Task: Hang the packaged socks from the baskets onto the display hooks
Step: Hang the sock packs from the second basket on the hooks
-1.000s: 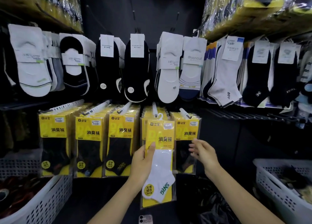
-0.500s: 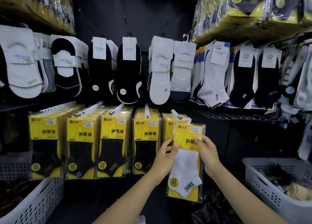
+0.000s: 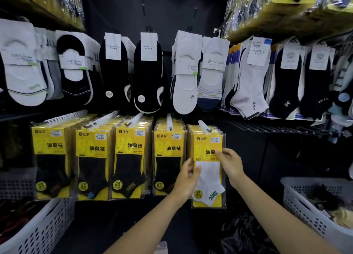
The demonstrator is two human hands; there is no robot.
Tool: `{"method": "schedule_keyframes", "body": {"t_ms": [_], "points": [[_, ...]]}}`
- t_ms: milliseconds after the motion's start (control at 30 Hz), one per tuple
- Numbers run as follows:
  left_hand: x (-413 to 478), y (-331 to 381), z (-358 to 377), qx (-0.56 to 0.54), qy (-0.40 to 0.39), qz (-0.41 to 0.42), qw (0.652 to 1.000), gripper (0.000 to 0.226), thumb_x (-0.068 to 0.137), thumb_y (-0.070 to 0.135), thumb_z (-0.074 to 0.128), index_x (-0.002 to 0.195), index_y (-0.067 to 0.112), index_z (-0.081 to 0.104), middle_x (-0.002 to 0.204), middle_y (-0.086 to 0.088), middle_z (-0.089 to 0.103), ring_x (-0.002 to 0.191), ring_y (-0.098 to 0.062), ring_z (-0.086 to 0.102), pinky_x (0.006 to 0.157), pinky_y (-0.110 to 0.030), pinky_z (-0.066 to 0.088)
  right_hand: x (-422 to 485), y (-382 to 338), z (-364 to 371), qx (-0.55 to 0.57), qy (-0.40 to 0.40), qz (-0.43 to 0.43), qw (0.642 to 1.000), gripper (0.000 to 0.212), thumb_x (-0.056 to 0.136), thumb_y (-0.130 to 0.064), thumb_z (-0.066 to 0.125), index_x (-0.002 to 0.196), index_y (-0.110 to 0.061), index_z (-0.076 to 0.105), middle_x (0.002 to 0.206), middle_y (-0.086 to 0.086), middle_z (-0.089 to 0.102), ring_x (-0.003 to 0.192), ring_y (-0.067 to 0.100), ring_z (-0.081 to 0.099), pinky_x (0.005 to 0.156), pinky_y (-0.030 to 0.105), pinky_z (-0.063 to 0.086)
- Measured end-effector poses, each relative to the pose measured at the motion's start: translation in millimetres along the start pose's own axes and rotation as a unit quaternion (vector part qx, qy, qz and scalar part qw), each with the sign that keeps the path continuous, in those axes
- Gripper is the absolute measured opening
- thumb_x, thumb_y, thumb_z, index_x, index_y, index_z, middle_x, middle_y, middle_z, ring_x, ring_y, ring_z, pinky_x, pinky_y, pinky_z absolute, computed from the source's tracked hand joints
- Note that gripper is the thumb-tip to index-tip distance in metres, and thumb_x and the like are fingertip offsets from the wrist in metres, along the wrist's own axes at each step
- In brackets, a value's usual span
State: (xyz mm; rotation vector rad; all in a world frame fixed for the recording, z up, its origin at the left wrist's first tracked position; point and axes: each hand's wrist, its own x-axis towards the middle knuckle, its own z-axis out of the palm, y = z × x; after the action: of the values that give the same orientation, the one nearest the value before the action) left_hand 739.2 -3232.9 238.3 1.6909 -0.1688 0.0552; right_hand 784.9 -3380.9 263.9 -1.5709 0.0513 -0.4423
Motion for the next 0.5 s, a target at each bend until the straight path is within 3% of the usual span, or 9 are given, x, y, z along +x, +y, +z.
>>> {"method": "schedule_keyframes", "body": {"t_ms": [67,167,233,333,400,500], "points": [[-1.8,-10.5,-4.4,0.012,-0.004,-0.008,1.0,0.055,0.097,0.037,0.047,0.146,0.02,0.028,0.138,0.003,0.048,0.101,0.002,0.051,0.067,-0.003,0.041,-6.6,8.3,-2.4,-0.018,0.027,0.016,0.999,0.028,0.089,-0.019,0.067,0.11,-0.004,0.059,0.104,0.01,0.064,0.094,0.019,0.061,0.078,0.027,0.049],[-14.0,-34.9,-16.8,0.036,-0.012,-0.029,0.999,0.059,0.097,0.041,0.046,0.148,0.019,0.026,0.148,0.001,0.037,0.128,-0.014,0.042,0.09,-0.018,0.036,-24.4,22.9,-10.2,-0.037,0.046,0.044,0.997,0.037,0.088,-0.021,0.068,0.119,-0.005,0.055,0.112,0.005,0.056,0.102,0.018,0.055,0.088,0.03,0.046],[-31.8,-61.5,-25.6,0.053,-0.015,-0.04,0.998,0.057,0.096,0.042,0.047,0.146,0.02,0.03,0.146,0.003,0.038,0.129,-0.013,0.041,0.094,-0.021,0.033,-46.0,40.2,-12.3,-0.056,0.062,0.058,0.995,0.038,0.087,-0.022,0.069,0.119,-0.008,0.054,0.113,0.003,0.053,0.102,0.016,0.053,0.087,0.026,0.043],[-73.4,-117.7,-38.4,0.07,-0.016,-0.084,0.994,0.053,0.095,0.043,0.049,0.143,0.023,0.035,0.141,0.009,0.041,0.125,-0.009,0.042,0.095,-0.021,0.036,-97.3,90.1,-2.5,-0.066,0.039,0.089,0.993,0.032,0.086,-0.013,0.069,0.114,-0.004,0.056,0.11,0.006,0.057,0.098,0.022,0.059,0.073,0.016,0.045],[-106.4,-160.0,-46.8,0.063,-0.007,-0.133,0.989,0.051,0.096,0.037,0.05,0.142,0.019,0.037,0.139,0.004,0.043,0.126,-0.013,0.044,0.093,-0.02,0.037,-142.9,133.5,9.7,-0.095,-0.031,0.153,0.983,0.031,0.087,-0.01,0.068,0.113,0.0,0.056,0.111,0.013,0.059,0.099,0.023,0.058,0.072,0.021,0.048],[-159.6,-221.4,-60.7,0.075,0.043,-0.206,0.975,0.043,0.096,0.026,0.052,0.136,0.009,0.044,0.13,-0.004,0.05,0.113,-0.016,0.051,0.08,-0.01,0.039,-205.3,197.0,25.3,-0.175,-0.131,0.254,0.942,0.032,0.088,-0.013,0.067,0.113,0.004,0.057,0.111,0.02,0.061,0.099,0.025,0.059,0.085,0.034,0.049]]}}
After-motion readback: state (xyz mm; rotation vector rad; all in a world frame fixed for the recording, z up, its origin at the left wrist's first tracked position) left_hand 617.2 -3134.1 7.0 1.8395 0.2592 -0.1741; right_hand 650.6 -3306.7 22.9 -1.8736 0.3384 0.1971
